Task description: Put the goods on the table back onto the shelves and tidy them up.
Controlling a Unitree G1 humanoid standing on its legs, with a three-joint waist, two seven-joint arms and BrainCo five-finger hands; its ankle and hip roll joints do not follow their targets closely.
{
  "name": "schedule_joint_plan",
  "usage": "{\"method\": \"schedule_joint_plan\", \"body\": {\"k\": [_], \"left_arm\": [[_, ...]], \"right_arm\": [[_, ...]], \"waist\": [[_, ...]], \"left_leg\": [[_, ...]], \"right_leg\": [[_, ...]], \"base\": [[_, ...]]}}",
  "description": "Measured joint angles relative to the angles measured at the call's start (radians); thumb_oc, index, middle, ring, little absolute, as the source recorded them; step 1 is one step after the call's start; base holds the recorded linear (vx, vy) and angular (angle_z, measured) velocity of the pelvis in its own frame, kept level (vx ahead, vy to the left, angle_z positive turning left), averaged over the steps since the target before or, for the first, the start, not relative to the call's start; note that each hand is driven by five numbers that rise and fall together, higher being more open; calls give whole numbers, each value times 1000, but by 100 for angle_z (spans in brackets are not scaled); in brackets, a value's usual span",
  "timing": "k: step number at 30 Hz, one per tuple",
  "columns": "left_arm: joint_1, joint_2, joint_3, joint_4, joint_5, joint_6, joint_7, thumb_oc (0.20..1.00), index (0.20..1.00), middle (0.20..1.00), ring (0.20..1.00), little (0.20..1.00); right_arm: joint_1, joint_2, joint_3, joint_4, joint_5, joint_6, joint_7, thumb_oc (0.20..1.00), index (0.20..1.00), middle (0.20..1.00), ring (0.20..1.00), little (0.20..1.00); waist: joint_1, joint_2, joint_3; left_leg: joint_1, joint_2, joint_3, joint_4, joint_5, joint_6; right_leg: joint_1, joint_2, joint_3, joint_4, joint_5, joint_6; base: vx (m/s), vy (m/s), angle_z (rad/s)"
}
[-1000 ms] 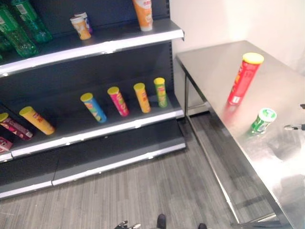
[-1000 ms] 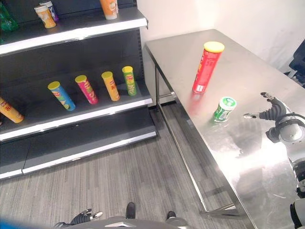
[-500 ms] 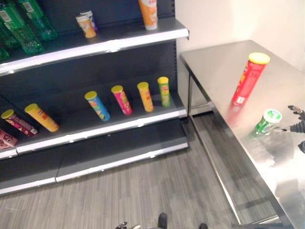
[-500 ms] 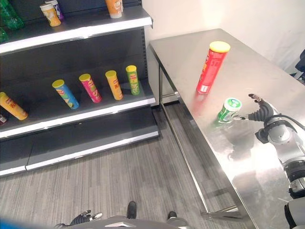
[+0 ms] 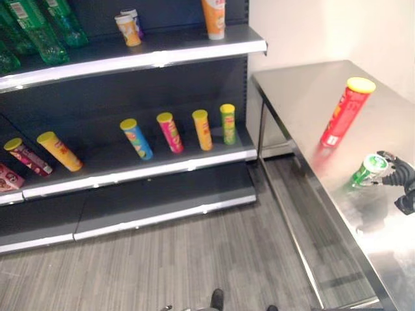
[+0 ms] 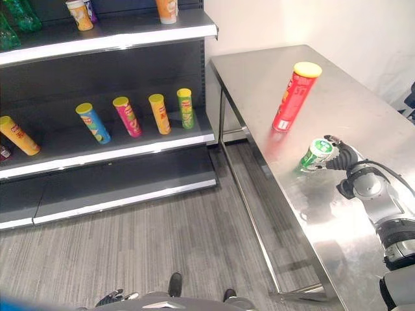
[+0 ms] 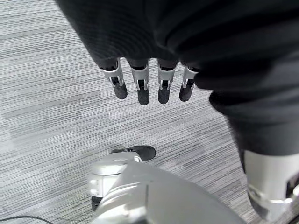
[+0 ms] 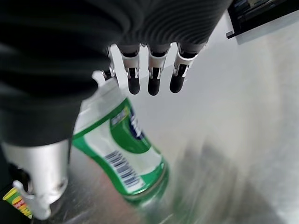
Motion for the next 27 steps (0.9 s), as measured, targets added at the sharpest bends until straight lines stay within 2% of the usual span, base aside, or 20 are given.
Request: {"method": "schedule_joint_plan", "body": {"k": [2, 3, 4, 13, 15, 17, 18, 20, 23, 25, 26, 27], "left_arm": [[1, 0, 0, 0, 0, 0, 1, 1000, 1000, 1000, 1000, 1000], [-1, 0, 0, -1, 0, 0, 2, 1000, 1000, 1000, 1000, 1000], [-1, 0, 0, -1, 0, 0, 3, 1000, 1000, 1000, 1000, 1000], [-1, 0, 4, 0, 0, 0, 11, 1000, 1000, 1000, 1000, 1000], [0, 0, 23, 0, 0, 0, 15, 1000, 1000, 1000, 1000, 1000], [1, 0, 37, -2, 0, 0, 16, 1000, 1000, 1000, 1000, 1000], [9, 0, 53, -16, 0, 0, 18, 1000, 1000, 1000, 1000, 1000], [13, 0, 55, -18, 0, 0, 20, 1000, 1000, 1000, 1000, 1000], [12, -1, 78, -37, 0, -3, 22, 1000, 1000, 1000, 1000, 1000], [-5, -1, 113, -31, -1, -7, 28, 1000, 1000, 1000, 1000, 1000], [-37, 3, 120, -24, -3, -8, 31, 1000, 1000, 1000, 1000, 1000], [-70, 6, 119, -20, -21, -8, 32, 1000, 1000, 1000, 1000, 1000]], "right_arm": [[-13, 8, 18, 3, 0, 0, -1, 1000, 1000, 1000, 1000, 1000], [-15, 9, 25, 4, 0, 0, -1, 790, 790, 790, 790, 790], [-18, 11, 29, 6, 0, 0, -1, 206, 206, 206, 206, 206], [-52, 16, 59, 6, -27, 0, 3, 200, 200, 200, 200, 200], [-25, 2, 47, -51, -28, 3, 3, 200, 200, 200, 200, 200], [28, -16, 0, -140, -28, 0, 3, 200, 200, 200, 200, 200], [97, -32, -80, -238, -28, -14, 2, 200, 200, 200, 200, 200], [100, -37, -104, -241, -28, -29, -4, 200, 200, 200, 200, 200], [171, -96, -169, -318, -28, -32, -8, 200, 200, 200, 200, 200], [196, -119, -265, -392, -27, -52, -15, 200, 200, 200, 200, 200], [237, -131, -331, -427, -26, -53, -23, 200, 200, 200, 200, 200], [279, -146, -403, -474, -26, -53, -32, 200, 200, 200, 200, 200]], "waist": [[2, 0, 0], [2, 0, 0], [2, 0, 0], [1, -5, -3], [-1, -6, -3], [-3, -7, -3], [-4, -7, -2], [-8, -10, -2], [-5, -21, 5], [-7, -25, 26], [-8, -64, 56], [-8, -88, 84]], "left_leg": [[-1, 0, -2, 0, 0, 1], [-1, 0, -2, 0, 0, 1], [-1, 0, -2, 0, 0, 1], [-1, 1, -3, 0, 3, -1], [0, 1, -2, 0, 3, -1], [5, 1, -2, 0, 3, -1], [6, 1, -2, 0, 6, 3], [5, 2, 1, 0, 2, -2], [-19, 1, 0, 32, 1, -4], [-102, -7, -6, 140, 0, -33], [-172, -17, -5, 214, 28, -80], [-240, -40, 14, 283, 66, -145]], "right_leg": [[0, 0, -2, 0, 0, 0], [0, 0, -3, 0, 0, 0], [0, 1, -4, 0, 0, 0], [0, 1, -4, 0, 0, 0], [0, 1, -4, 0, 0, 0], [0, 1, -4, 0, 0, 0], [1, 1, -2, 0, 0, 0], [2, 2, 5, 0, 0, -1], [-8, 8, 4, 1, 1, -2], [-42, 17, 3, 2, 2, -5], [-48, -9, -7, 5, 4, -26], [-48, -46, -47, 4, 21, -48]], "base": [[2, 4, 2], [0, 0, 0], [0, 0, 0], [0, 0, 0], [0, 0, 0], [0, 0, 0], [-3, -15, -5], [-41, -25, -8], [-111, -15, 0], [-30, 97, 17], [79, 128, 58], [170, 183, 66]]}}
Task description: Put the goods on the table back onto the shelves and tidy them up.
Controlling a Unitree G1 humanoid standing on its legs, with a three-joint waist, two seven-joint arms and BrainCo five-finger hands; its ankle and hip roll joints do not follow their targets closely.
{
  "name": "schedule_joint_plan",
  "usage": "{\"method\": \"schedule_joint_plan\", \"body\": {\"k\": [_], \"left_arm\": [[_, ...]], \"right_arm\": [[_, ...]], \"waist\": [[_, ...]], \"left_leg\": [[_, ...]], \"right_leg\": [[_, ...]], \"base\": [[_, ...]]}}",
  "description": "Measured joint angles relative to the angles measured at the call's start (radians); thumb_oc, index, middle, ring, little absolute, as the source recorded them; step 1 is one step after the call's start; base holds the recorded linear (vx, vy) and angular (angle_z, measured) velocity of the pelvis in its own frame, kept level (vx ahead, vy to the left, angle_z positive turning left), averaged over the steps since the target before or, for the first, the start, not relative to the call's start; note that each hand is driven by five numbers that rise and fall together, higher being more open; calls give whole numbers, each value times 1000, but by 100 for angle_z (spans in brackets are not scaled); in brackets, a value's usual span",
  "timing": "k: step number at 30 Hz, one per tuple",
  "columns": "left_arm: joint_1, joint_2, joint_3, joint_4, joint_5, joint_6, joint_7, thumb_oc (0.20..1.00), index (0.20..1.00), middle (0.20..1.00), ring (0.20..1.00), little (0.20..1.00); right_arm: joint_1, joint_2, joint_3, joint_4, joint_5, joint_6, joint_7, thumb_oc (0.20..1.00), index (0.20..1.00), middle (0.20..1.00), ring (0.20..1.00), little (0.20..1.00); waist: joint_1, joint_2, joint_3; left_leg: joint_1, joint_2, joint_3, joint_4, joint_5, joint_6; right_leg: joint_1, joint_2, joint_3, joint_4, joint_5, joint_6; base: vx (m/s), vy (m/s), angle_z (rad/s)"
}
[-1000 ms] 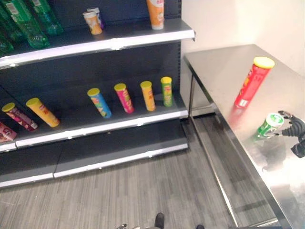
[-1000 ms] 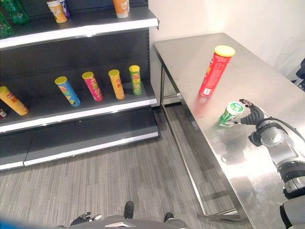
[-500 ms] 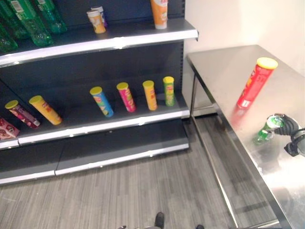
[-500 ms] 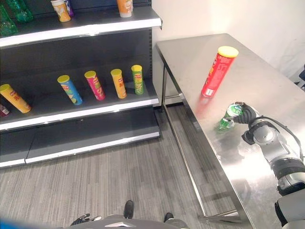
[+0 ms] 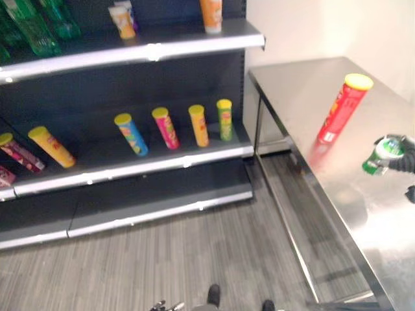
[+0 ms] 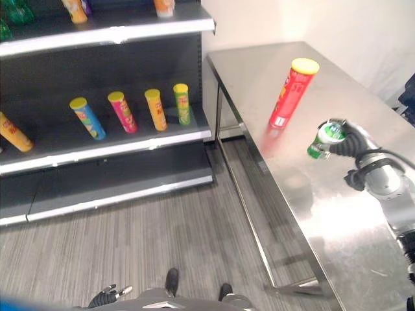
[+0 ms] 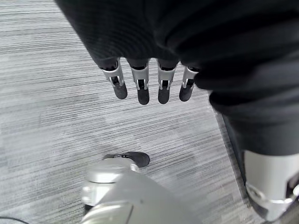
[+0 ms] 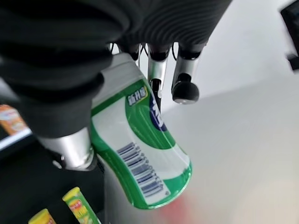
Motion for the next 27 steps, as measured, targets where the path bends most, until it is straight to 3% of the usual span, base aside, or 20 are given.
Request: {"method": "schedule_joint_plan", "body": {"k": [1, 2, 3, 4, 6, 9, 10, 12, 13, 14, 18, 20, 21, 22, 24, 27], "left_arm": [[-9, 3, 4, 2, -8, 1, 0, 1000, 1000, 1000, 1000, 1000], [-9, 4, 4, 4, -10, 2, 1, 1000, 1000, 1000, 1000, 1000], [-10, 6, 4, 5, -17, 2, 3, 1000, 1000, 1000, 1000, 1000], [-2, 7, 6, 22, -15, 4, 2, 1000, 1000, 1000, 1000, 1000], [1, 8, 7, 29, -15, 8, 2, 1000, 1000, 1000, 1000, 1000], [0, 6, 8, 40, 0, 9, 1, 1000, 1000, 1000, 1000, 1000], [-2, 11, 10, 39, 2, 9, 2, 1000, 1000, 1000, 1000, 1000], [-8, 28, 11, 13, 2, 5, 3, 1000, 1000, 1000, 1000, 1000], [-20, 44, 19, 2, 2, 1, 3, 1000, 1000, 1000, 1000, 1000], [-24, 50, 19, 3, 2, 0, 3, 1000, 1000, 1000, 1000, 1000], [-45, 82, -3, 29, 2, 3, 4, 1000, 1000, 1000, 1000, 1000], [-42, 97, -3, 31, 2, 3, 6, 1000, 1000, 1000, 1000, 1000], [-45, 99, -3, 30, 2, 6, 6, 1000, 1000, 1000, 1000, 1000], [-44, 100, -3, 30, 2, 7, 6, 1000, 1000, 1000, 1000, 1000], [-36, 100, -13, 38, 2, 11, 6, 1000, 1000, 1000, 1000, 1000], [-41, 76, -41, 40, 2, 21, 3, 1000, 1000, 1000, 1000, 1000]], "right_arm": [[15, -1, -48, -41, 1, -7, -9, 200, 200, 200, 200, 200], [10, 3, -62, -53, 2, -21, -16, 200, 200, 200, 200, 200], [10, 14, -75, -57, 3, -25, -21, 200, 200, 200, 200, 200], [6, 18, -81, -95, 4, -28, -40, 200, 200, 200, 200, 200], [11, 18, -87, -152, 3, -33, -42, 200, 200, 200, 200, 200], [-5, 15, -78, -222, -1, -35, -40, 200, 200, 200, 200, 200], [-11, 22, -69, -226, -1, -34, -41, 200, 200, 200, 200, 200], [-21, 28, -29, -224, -1, -33, -37, 200, 200, 200, 200, 200], [-47, 30, 48, -220, -2, -29, -24, 200, 200, 200, 200, 200], [-57, 29, 69, -222, -2, -29, -19, 200, 200, 200, 200, 200], [-144, 15, 151, -239, -6, -33, -12, 200, 200, 200, 200, 200], [-168, 10, 152, -240, -11, -37, -13, 200, 200, 200, 200, 200], [-183, -14, 152, -239, -12, -37, -13, 200, 200, 200, 200, 200], [-189, -25, 152, -239, -12, -37, -13, 200, 200, 200, 200, 200], [-250, -26, 173, -247, -12, -38, -12, 200, 200, 200, 200, 200], [-373, -31, 259, -247, -12, -42, -13, 200, 200, 200, 200, 200]], "waist": [[3, -24, 14], [6, -27, 23], [7, -19, 22], [7, 6, 8], [12, 24, 1], [4, 57, -29], [4, 54, -35], [5, 27, -41], [7, -8, -54], [10, -23, -61], [8, -50, -76], [21, -60, -80], [17, -51, -76], [15, -47, -74], [26, -46, -73], [19, -7, -42]], "left_leg": [[-26, 33, 69, -30, -10, 12], [-35, 74, 97, -69, -13, 11], [-43, 113, 104, -95, -14, 8], [-20, 186, 135, -210, -14, 6], [-2, 202, 146, -211, -11, 7], [95, 143, 157, -188, -12, 18], [113, 121, 162, -217, -33, 89], [119, 75, 179, -212, -46, 129], [120, 35, 194, -197, -72, 165], [113, 19, 195, -198, -81, 178], [150, -31, 165, -202, -94, 242], [151, -46, 142, -200, -109, 256], [172, -43, 111, -237, -86, 284], [178, -41, 98, -244, -78, 278], [202, -42, 88, -270, -78, 292], [232, -9, 65, -276, -84, 299]], "right_leg": [[-9, -13, -26, -5, 4, -5], [3, -8, -27, -4, -10, 3], [11, 5, -33, -5, -20, 1], [10, 30, -49, -6, -23, 9], [14, 21, -43, -6, -25, 12], [14, -30, -27, 1, -15, 81], [15, -48, -23, 2, -11, 95], [10, -96, -4, 21, -2, 127], [-15, -137, 44, 69, -8, 126], [-24, -156, 61, 87, -7, 126], [-87, -230, 95, 314, -11, 128], [-95, -229, 111, 343, 2, 130], [-110, -215, 161, 377, -20, 143], [-105, -199, 178, 350, -41, 159], [-107, -181, 171, 231, -44, 167], [-133, -77, 184, 54, -21, 170]], "base": [[190, 200, 55], [281, 322, 38], [247, 280, 31], [171, 200, 24], [211, 311, 2], [263, 404, -5], [123, 226, -6], [147, 303, 2], [165, 381, 8], [122, 296, 12], [96, 162, 36], [141, 97, 37], [136, 84, 56], [162, 52, 47], [193, 35, 12], [130, 23, 20]]}}
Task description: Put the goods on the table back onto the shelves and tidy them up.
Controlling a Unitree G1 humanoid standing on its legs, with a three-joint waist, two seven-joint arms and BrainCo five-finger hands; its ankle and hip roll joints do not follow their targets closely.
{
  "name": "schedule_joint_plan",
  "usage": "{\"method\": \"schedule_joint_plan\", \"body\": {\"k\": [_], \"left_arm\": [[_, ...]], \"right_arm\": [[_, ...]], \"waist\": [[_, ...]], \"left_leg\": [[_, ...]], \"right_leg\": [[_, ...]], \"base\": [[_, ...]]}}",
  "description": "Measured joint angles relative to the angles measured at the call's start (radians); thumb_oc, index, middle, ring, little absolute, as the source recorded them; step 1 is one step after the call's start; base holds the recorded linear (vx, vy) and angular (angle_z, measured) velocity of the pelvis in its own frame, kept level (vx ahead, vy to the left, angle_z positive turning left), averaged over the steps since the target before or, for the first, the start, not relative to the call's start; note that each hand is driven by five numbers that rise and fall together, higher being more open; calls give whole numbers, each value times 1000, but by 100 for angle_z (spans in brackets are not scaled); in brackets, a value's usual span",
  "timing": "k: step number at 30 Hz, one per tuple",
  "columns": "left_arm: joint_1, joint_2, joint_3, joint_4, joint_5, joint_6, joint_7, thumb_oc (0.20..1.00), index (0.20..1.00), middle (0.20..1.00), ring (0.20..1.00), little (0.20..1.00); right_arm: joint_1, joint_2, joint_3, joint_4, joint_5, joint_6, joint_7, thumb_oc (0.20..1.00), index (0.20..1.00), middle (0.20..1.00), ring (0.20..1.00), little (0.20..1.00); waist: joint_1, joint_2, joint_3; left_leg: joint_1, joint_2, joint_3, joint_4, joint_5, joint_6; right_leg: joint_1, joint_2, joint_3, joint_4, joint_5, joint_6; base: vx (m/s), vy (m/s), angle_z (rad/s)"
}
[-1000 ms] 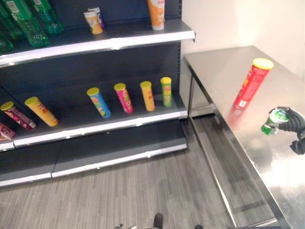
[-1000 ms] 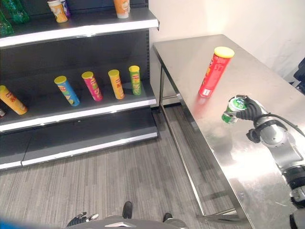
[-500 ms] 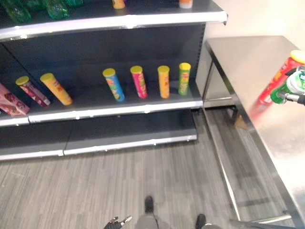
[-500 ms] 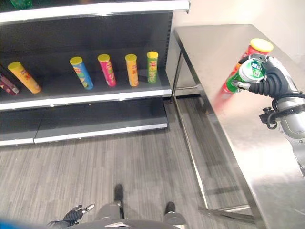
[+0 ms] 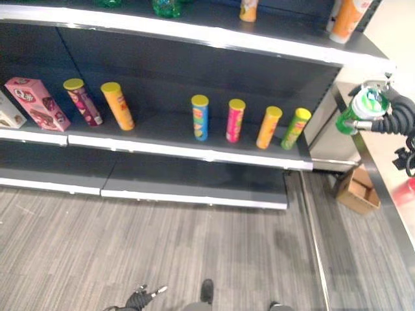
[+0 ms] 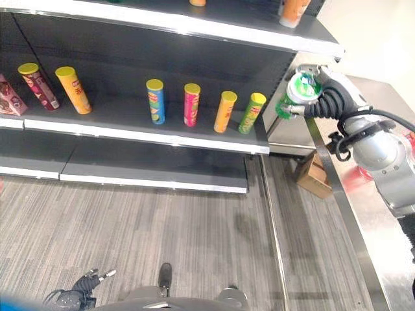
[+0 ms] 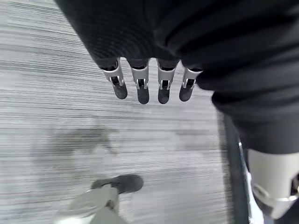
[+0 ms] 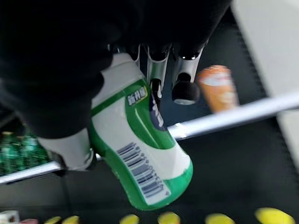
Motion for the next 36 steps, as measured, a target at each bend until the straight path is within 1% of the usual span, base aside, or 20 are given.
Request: {"method": "schedule_joint_plan", "body": {"k": [1, 2, 4, 5, 7, 8, 9, 10, 13, 15, 18, 22, 23, 26, 29, 30, 31, 33, 34, 36], "left_arm": [[-6, -8, 0, -2, 0, 0, -3, 1000, 1000, 1000, 1000, 1000], [-16, -9, -1, -5, 0, 0, -3, 1000, 1000, 1000, 1000, 1000], [-41, -9, -9, 3, 0, 2, -4, 1000, 1000, 1000, 1000, 1000], [-49, -8, -14, 12, 1, 2, -7, 1000, 1000, 1000, 1000, 1000], [-81, -22, -14, 29, 0, 2, -6, 1000, 1000, 1000, 1000, 1000], [-78, -40, -23, 21, 0, 2, -9, 1000, 1000, 1000, 1000, 1000], [-66, -43, -30, 19, 0, 2, -12, 1000, 1000, 1000, 1000, 1000], [-59, -35, -32, 18, -1, 2, -12, 1000, 1000, 1000, 1000, 1000], [-45, -27, -37, 17, -12, 0, -12, 1000, 1000, 1000, 1000, 1000], [-38, -32, -36, 17, -21, 1, -12, 1000, 1000, 1000, 1000, 1000], [-14, -36, -36, 12, -22, 1, -10, 1000, 1000, 1000, 1000, 1000], [16, -52, -40, -2, -55, 0, -9, 1000, 1000, 1000, 1000, 1000], [16, -57, -50, -7, -61, 0, -7, 1000, 1000, 1000, 1000, 1000], [17, -70, -57, -13, -61, 1, -6, 1000, 1000, 1000, 1000, 1000], [26, -71, -58, 17, -62, 0, -4, 1000, 1000, 1000, 1000, 1000], [28, -70, -59, 20, -64, 1, -3, 1000, 1000, 1000, 1000, 1000], [28, -69, -57, 22, -71, 2, -3, 1000, 1000, 1000, 1000, 1000], [28, -71, -59, 18, -84, 1, -3, 1000, 1000, 1000, 1000, 1000], [28, -68, -58, 16, -88, 0, -3, 1000, 1000, 1000, 1000, 1000], [32, -68, -67, 17, -87, 2, -3, 1000, 1000, 1000, 1000, 1000]], "right_arm": [[-7, -6, 8, -10, 0, 0, 0, 200, 200, 200, 200, 200], [-29, -6, 17, -16, 0, 0, -4, 200, 200, 200, 200, 200], [-86, -17, 51, -11, -1, 2, -14, 200, 200, 200, 200, 200], [-118, -28, 72, -2, -1, 2, -17, 200, 200, 200, 200, 200], [-194, -38, 96, 31, -1, 2, -35, 200, 200, 200, 200, 200], [-294, -47, 158, 60, -1, 7, -36, 200, 200, 200, 200, 200], [-336, -66, 200, 70, 0, 8, -37, 200, 200, 200, 200, 200], [-394, -80, 258, 103, 0, 7, -36, 200, 200, 200, 200, 200], [-580, -69, 390, 239, 5, 10, -36, 200, 200, 200, 200, 200], [-649, -49, 436, 296, 16, 11, -38, 200, 200, 200, 200, 200], [-692, -30, 487, 344, 22, 22, -35, 200, 200, 200, 200, 200], [-712, -11, 562, 458, 23, 33, -32, 200, 200, 200, 200, 200], [-717, 2, 569, 544, 27, 44, -32, 200, 200, 200, 200, 200], [-727, 14, 572, 630, 60, 61, -31, 200, 200, 200, 200, 200], [-731, 79, 574, 757, 92, 72, -29, 200, 200, 200, 200, 200], [-735, 91, 574, 795, 101, 83, -30, 200, 200, 200, 200, 200], [-738, 106, 575, 836, 101, 87, -29, 200, 200, 200, 200, 200], [-736, 105, 574, 884, 101, 101, -29, 200, 200, 200, 200, 200], [-736, 104, 573, 928, 101, 111, -30, 200, 200, 200, 200, 200], [-735, 102, 565, 927, 101, 120, -30, 200, 200, 200, 200, 200]], "waist": [[-15, -12, 13], [-9, -37, 28], [-28, -45, 51], [-40, -62, 48], [-43, -74, 62], [-29, -56, 82], [-36, -43, 84], [-39, -40, 84], [-17, -60, 83], [-10, -61, 82], [-10, -57, 64], [-3, -20, 0], [13, -11, -22], [17, -1, -29], [17, -1, -36], [21, 4, -37], [9, 2, -39], [2, 7, -41], [-1, 3, -47], [-5, 17, -53]], "left_leg": [[19, -21, -37, 0, -1, 1], [22, -29, -61, 5, -15, -17], [4, -30, -112, 23, -30, -39], [8, -47, -146, 13, -32, -42], [21, -66, -155, 28, -42, -79], [20, -65, -116, 163, -108, -123], [26, -52, -126, 166, -139, -114], [30, -41, -151, 162, -141, -117], [64, -27, -185, 126, -140, -120], [75, -19, -202, 112, -141, -120], [93, -15, -225, 104, -146, -130], [96, 2, -303, 95, -144, -150], [90, 3, -330, 94, -141, -155], [91, 4, -358, 91, -138, -165], [79, 7, -365, 76, -124, -189], [69, 12, -360, 57, -120, -201], [53, 41, -265, 56, -124, -199], [34, 76, -145, 55, -122, -197], [26, 103, -46, 58, -120, -198], [-1, 121, 28, 58, -106, -182]], "right_leg": [[-21, 16, 13, -50, 33, -3], [-82, 53, 67, -58, 53, -7], [-100, 89, 105, -56, 44, 6], [-83, 79, 103, -54, 4, 34], [-68, 66, 83, -57, 28, 23], [-36, 82, 81, -51, 28, 24], [-22, 98, 67, -51, 30, 22], [-7, 108, 60, -49, 37, 12], [11, 120, 46, -50, 80, -44], [18, 124, 33, -45, 88, -55], [45, 130, 19, -48, 108, -92], [83, 142, -58, -51, 99, -156], [90, 143, -80, -51, 89, -170], [99, 140, -108, -51, 85, -170], [102, 135, -143, -52, 80, -170], [101, 131, -161, -52, 80, -170], [104, 127, -184, -52, 80, -170], [115, 117, -229, -52, 70, -174], [119, 104, -263, -57, 60, -168], [126, 98, -294, -52, 56, -159]], "base": [[309, 28, 74], [303, -11, 88], [218, -56, 81], [136, -56, 116], [202, -114, 104], [240, -183, 77], [216, -197, 82], [155, -169, 61], [185, -152, 35], [245, -180, 27], [155, -147, 33], [175, -241, 58], [94, -153, 73], [74, -163, 48], [37, -108, 32], [60, -122, 47], [33, -82, 60], [-6, -40, 74], [-27, -38, 79], [-11, -38, 70]]}}
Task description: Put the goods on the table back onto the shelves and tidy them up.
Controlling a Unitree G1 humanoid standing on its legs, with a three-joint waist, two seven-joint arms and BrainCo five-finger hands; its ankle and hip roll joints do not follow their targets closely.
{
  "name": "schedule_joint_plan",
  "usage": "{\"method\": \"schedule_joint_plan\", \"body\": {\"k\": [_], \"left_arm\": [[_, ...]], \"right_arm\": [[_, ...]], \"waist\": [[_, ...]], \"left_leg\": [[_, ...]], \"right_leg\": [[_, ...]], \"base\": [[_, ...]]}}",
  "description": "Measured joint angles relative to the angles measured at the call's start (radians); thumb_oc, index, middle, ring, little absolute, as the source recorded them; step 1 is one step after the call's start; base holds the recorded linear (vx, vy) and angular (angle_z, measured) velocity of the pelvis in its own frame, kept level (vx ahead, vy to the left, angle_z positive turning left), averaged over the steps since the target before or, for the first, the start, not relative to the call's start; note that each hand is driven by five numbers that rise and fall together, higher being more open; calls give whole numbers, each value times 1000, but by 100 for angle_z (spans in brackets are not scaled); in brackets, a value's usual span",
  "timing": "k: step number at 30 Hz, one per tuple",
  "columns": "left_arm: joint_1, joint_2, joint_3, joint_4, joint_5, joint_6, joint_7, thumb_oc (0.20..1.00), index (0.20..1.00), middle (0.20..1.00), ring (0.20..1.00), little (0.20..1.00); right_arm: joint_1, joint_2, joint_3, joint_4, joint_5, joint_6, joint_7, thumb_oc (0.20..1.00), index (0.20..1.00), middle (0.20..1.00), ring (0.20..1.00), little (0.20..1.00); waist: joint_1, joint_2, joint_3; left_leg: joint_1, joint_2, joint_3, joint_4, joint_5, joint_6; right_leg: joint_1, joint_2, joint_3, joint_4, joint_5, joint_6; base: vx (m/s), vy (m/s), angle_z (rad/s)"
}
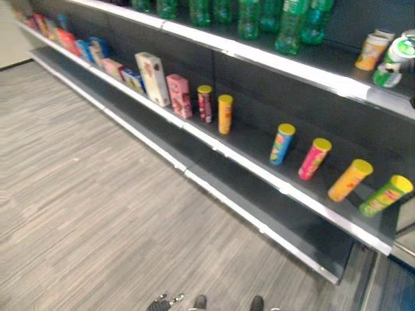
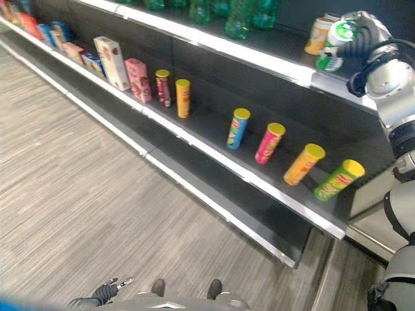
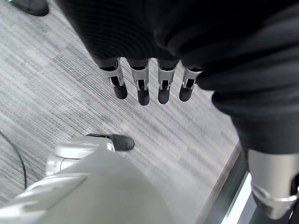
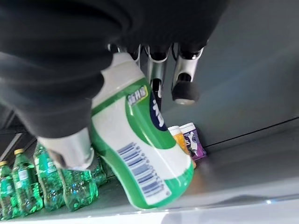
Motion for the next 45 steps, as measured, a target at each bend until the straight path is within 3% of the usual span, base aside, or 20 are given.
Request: {"method": "schedule_joint_plan", "body": {"k": [1, 3, 6, 15, 33, 35, 37, 38, 39, 40, 41, 43, 45], "left_arm": [[8, 3, -2, 0, 0, 0, 0, 1000, 1000, 1000, 1000, 1000], [22, 4, -2, 1, 1, 1, 0, 1000, 1000, 1000, 1000, 1000], [48, 3, -10, 0, 2, 1, 0, 1000, 1000, 1000, 1000, 1000], [36, 4, -5, 0, 0, -2, 4, 1000, 1000, 1000, 1000, 1000], [93, 6, 12, 9, -2, -4, 15, 1000, 1000, 1000, 1000, 1000], [90, 7, 13, 10, -3, -6, 18, 1000, 1000, 1000, 1000, 1000], [59, 18, 47, 14, -11, -7, 23, 1000, 1000, 1000, 1000, 1000], [54, 21, 49, 14, -13, -9, 24, 1000, 1000, 1000, 1000, 1000], [23, 41, 64, 9, -48, -19, 24, 1000, 1000, 1000, 1000, 1000], [21, 38, 63, 12, -50, -22, 23, 1000, 1000, 1000, 1000, 1000], [29, 37, 57, 20, -50, -22, 22, 1000, 1000, 1000, 1000, 1000], [19, 32, 37, 42, -50, -21, 21, 1000, 1000, 1000, 1000, 1000], [5, 14, 37, 58, -50, -19, 21, 1000, 1000, 1000, 1000, 1000]], "right_arm": [[2, 1, -1, 0, 0, 1, 0, 200, 200, 200, 200, 200], [0, 14, -13, 3, -1, -1, 0, 200, 200, 200, 200, 200], [1, 76, -9, 57, -1, 1, 1, 200, 200, 200, 200, 200], [1, 90, -11, 156, -4, 19, -1, 200, 200, 200, 200, 200], [-96, 56, -8, 221, -52, 20, -51, 200, 200, 200, 200, 200], [-128, 69, 2, 221, -52, 18, -51, 200, 200, 200, 200, 200], [-131, 80, 3, 236, -51, 18, -59, 200, 200, 200, 200, 200], [-136, 85, 7, 237, -51, 19, -63, 200, 200, 200, 200, 200], [-161, 93, 31, 246, -51, 17, -64, 200, 200, 200, 200, 200], [-166, 96, 31, 245, -51, 18, -65, 200, 200, 200, 200, 200], [-167, 101, 32, 238, -51, 16, -66, 200, 200, 200, 200, 200], [-182, 98, 32, 234, -50, 14, -69, 200, 200, 200, 200, 200], [-189, 99, 33, 234, -50, 15, -69, 200, 200, 200, 200, 200]], "waist": [[0, 2, -2], [1, 8, -7], [11, 33, -24], [18, 35, -38], [25, 109, -34], [43, 107, -22], [57, 63, 16], [67, 56, 25], [100, 10, 66], [104, 6, 69], [117, -11, 79], [127, -15, 84], [140, -15, 101]], "left_leg": [[0, 8, 40, -1, 2, 2], [7, 0, 50, -10, 13, 3], [8, 0, 47, -15, 96, 21], [23, -14, 47, -21, 108, 19], [-19, 1, 11, -32, 136, -3], [-33, 2, 22, -3, 126, -17], [-74, -7, -5, 93, 149, -75], [-90, -10, -18, 124, 155, -90], [-134, -29, -113, 230, 171, -106], [-135, -29, -123, 237, 170, -107], [-125, -32, -130, 220, 166, -111], [-138, -84, -165, 164, 124, -158], [-139, -136, -191, 40, 123, -160]], "right_leg": [[4, -7, -12, -1, -3, 3], [7, -20, -17, -6, -8, 9], [11, -15, 9, -3, -4, 26], [15, -24, 14, -1, 1, 37], [-21, -7, -15, -1, -11, 33], [-31, -4, 9, -1, -3, 32], [-50, -19, 36, 21, -18, 11], [-57, -12, 36, 34, -22, 9], [-44, -23, 71, 32, -22, -6], [-34, -20, 73, 24, -20, -9], [-28, -23, 83, 24, -22, -17], [-60, -43, 113, 31, -21, -24], [-74, -51, 164, -8, -21, -24]], "base": [[50, -22, 51], [75, -24, 30], [54, -40, -9], [31, -51, 0], [3, -42, 4], [-29, -106, -30], [11, -106, -18], [84, -87, -33], [156, -105, -17], [152, -40, -14], [157, -7, 6], [119, 11, -9], [237, 3, -29]]}}
